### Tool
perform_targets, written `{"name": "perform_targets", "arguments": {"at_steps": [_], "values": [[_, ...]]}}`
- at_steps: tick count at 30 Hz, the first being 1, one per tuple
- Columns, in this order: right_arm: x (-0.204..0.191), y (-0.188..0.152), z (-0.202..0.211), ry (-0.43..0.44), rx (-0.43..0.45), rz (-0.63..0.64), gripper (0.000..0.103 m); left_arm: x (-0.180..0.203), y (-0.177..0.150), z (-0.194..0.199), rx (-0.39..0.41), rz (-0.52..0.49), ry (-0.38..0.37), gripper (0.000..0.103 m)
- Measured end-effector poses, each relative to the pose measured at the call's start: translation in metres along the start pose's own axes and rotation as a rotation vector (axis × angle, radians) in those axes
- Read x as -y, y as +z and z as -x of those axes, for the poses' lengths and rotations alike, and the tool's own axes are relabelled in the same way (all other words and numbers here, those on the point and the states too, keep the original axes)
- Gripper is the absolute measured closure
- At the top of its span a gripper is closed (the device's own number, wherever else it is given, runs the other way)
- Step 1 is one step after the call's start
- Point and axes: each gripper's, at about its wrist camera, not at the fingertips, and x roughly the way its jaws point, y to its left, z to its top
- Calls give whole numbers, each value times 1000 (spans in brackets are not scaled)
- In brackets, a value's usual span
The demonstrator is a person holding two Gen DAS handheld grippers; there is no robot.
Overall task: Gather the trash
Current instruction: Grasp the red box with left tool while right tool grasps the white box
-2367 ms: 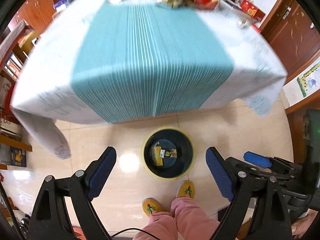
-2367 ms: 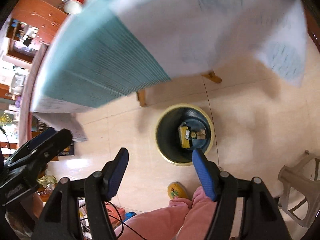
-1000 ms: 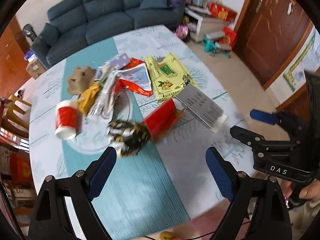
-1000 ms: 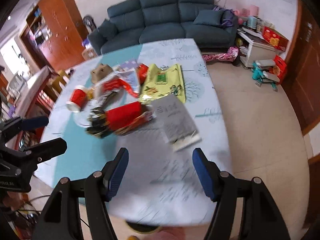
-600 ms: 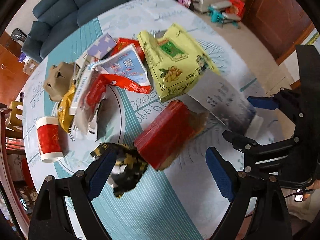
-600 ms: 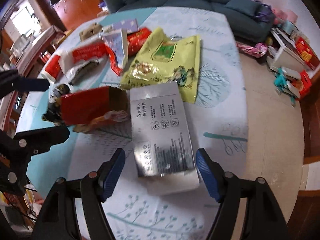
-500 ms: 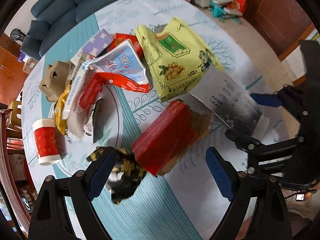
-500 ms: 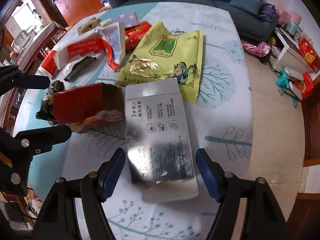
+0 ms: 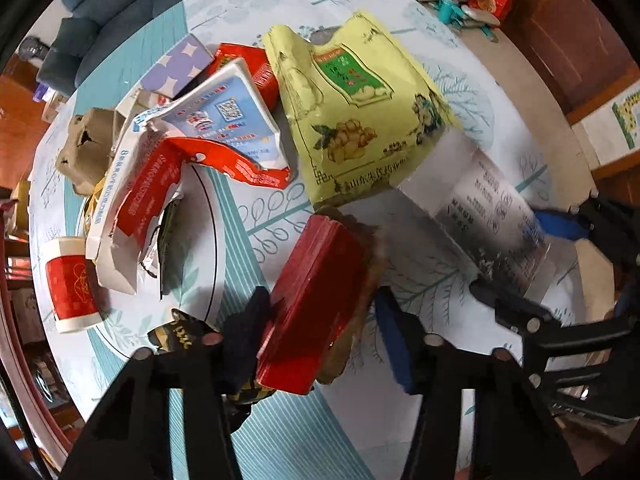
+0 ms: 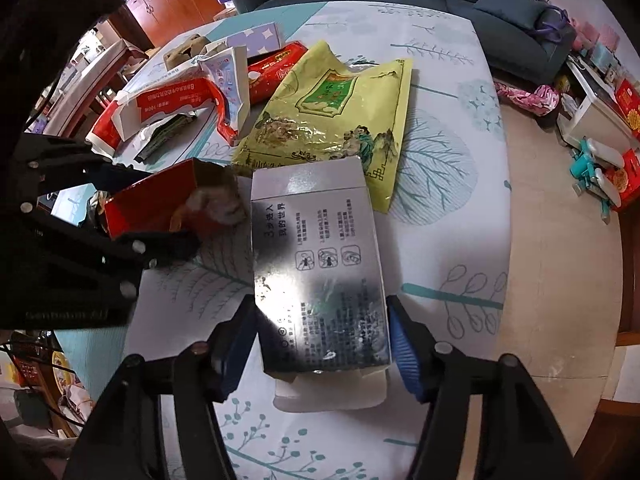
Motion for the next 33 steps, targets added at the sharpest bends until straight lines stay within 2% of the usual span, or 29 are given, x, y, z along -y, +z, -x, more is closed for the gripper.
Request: {"name": "perform_targets", "arguments": {"at_steps": [3, 9, 10, 14, 21, 28, 33], "values": [[0, -1, 1, 16, 3, -9, 41, -5, 1, 6, 12, 53, -28, 75], [-3, -5, 6, 48, 14, -36, 41, -18, -6, 19, 38, 134, -55, 80], [-5, -5, 8, 50, 18, -38, 41, -20, -8, 24, 50, 146, -64, 92], [-8, -8, 17, 71, 33, -62, 42, -37, -19, 46, 78, 188, -94, 91], [-24, -17, 38, 89, 65, -83, 42, -39, -47, 84, 150, 229, -125, 91], [-49, -30, 60, 95, 97, -93, 42, -46, -88, 119, 215, 264, -167, 91], [-77, -45, 80, 89, 134, -98, 42, -60, -131, 139, 256, 269, -197, 91]]}}
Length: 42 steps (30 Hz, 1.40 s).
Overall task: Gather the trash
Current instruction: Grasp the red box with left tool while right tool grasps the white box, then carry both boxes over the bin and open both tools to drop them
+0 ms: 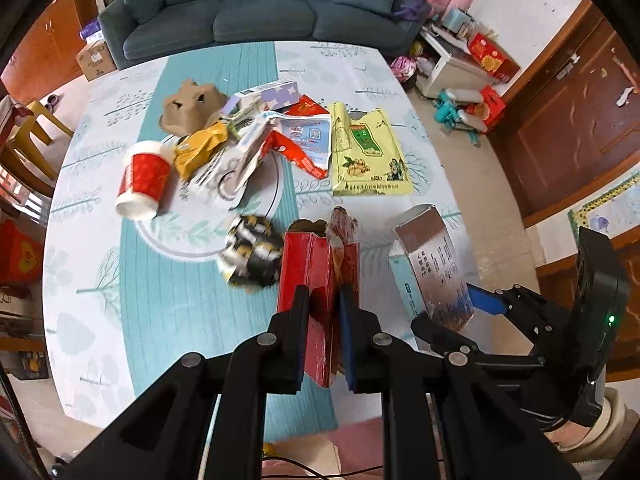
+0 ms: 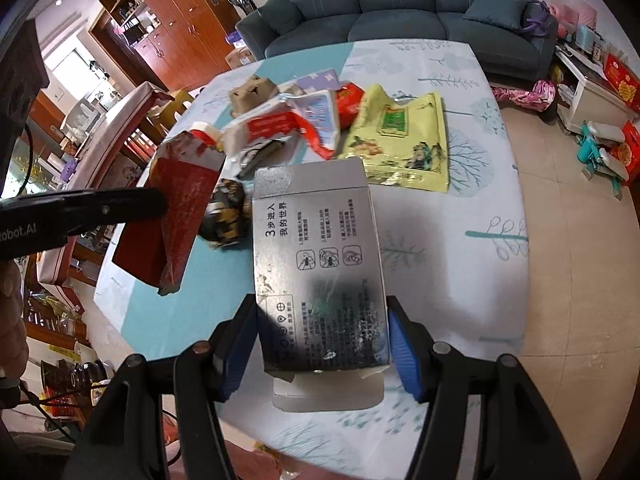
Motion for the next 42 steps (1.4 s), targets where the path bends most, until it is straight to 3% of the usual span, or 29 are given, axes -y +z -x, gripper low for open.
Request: {"name": "perform_targets", "arguments": {"at_steps": [10, 24, 34, 42], "values": [[-75, -62, 37, -27, 85, -52, 42, -42, -84, 61, 63, -30, -71, 91], [-163, -181, 64, -73, 118, -210, 42, -73, -205, 97, 37, -83, -130, 91], [-176, -236, 42, -88, 5, -249, 42, -74, -269, 59, -69, -40, -144, 91], [-139, -281, -33, -62, -116, -320, 41, -72, -317, -33, -159, -2, -110, 90]]}}
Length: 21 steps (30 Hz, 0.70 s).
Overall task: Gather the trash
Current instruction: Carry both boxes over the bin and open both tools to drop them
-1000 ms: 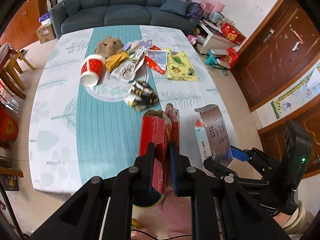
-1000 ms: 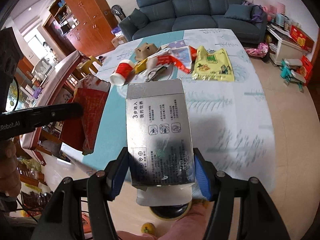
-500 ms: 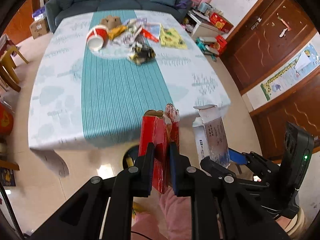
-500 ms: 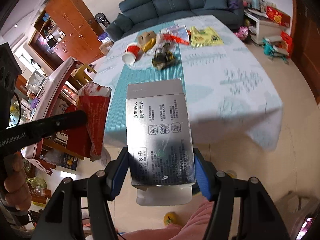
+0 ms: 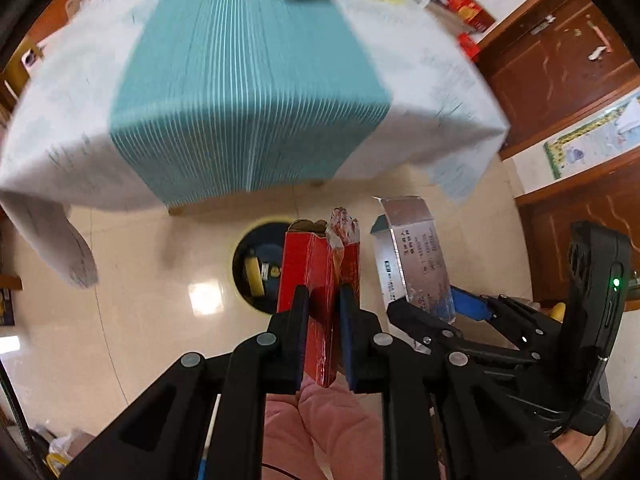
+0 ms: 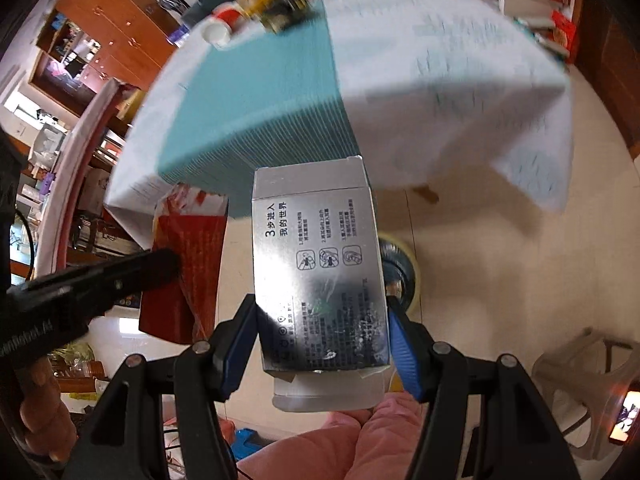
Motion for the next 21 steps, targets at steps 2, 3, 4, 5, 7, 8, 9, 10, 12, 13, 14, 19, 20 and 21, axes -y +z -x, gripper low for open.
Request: {"name": "perform_targets", "arguments": {"at_steps": [2, 3, 4, 5, 7, 8, 9, 10, 12, 13, 14, 19, 20, 21], "values": [[13, -5, -26, 15, -35, -23, 41, -5, -5, -31, -19, 17, 9, 90], [19, -6, -39, 23, -49, -31, 41, -8, -7, -44, -27, 23, 14, 90], [27, -8, -57, 26, -63, -40, 41, -12, -8, -57, -36, 29, 18, 90], [33, -8, -69, 25, -72, -46, 41, -17, -9, -76, -49, 37, 24, 90], [46, -9, -98, 27, -97, -64, 41, -25, -9, -106, -65, 48, 36, 90], [52, -9, -113, 26, -106, -74, 41, -29, -9, -119, -73, 52, 44, 89], [57, -9, -125, 25, -112, -80, 41, -32, -9, -131, -80, 54, 50, 89], [61, -8, -139, 25, -119, -87, 41, -36, -9, -142, -87, 57, 55, 88], [70, -7, -163, 24, -124, -96, 41, -43, -7, -168, -95, 60, 56, 87], [74, -5, -176, 22, -123, -96, 41, -46, -6, -180, -91, 60, 54, 85], [78, -3, -187, 22, -124, -96, 41, -50, -5, -186, -87, 61, 56, 83], [94, 6, -239, 30, -140, -116, 37, -65, -2, -228, -81, 91, 98, 42], [98, 7, -247, 39, -143, -123, 37, -69, 0, -236, -86, 106, 119, 38], [100, 7, -254, 39, -143, -127, 36, -72, 0, -242, -91, 116, 134, 36]]}}
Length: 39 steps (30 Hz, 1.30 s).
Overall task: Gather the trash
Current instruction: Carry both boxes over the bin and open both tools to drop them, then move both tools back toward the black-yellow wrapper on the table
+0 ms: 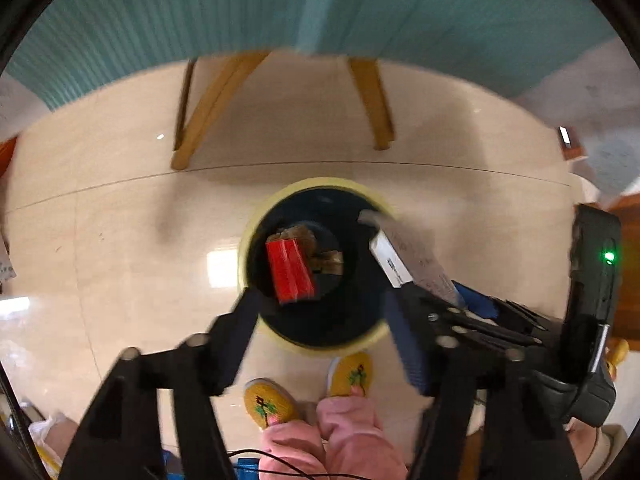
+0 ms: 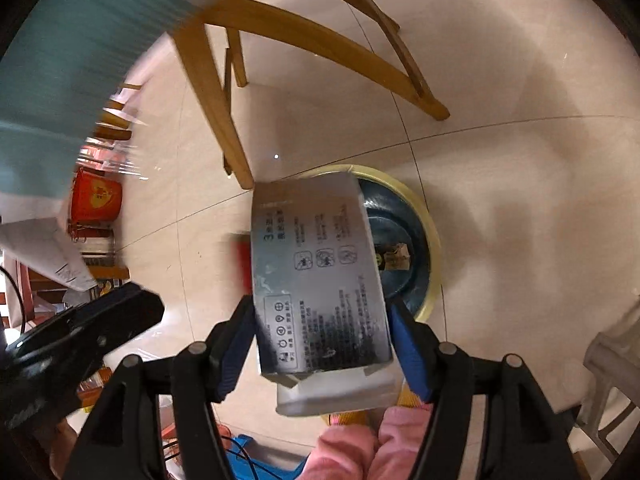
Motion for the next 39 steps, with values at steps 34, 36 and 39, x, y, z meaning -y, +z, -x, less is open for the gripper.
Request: {"name": "perform_targets", "arguments": {"at_steps": [34, 36, 39], "values": [[-70, -15, 183, 0, 210, 88, 24, 9, -19, 230, 225, 0, 80, 24], [-80, -22, 205, -8, 246, 98, 24, 12, -23, 257, 251, -16, 71, 24], [-98, -32, 239, -9, 289, 114, 24, 17, -29, 294, 293, -44, 67, 24]]}}
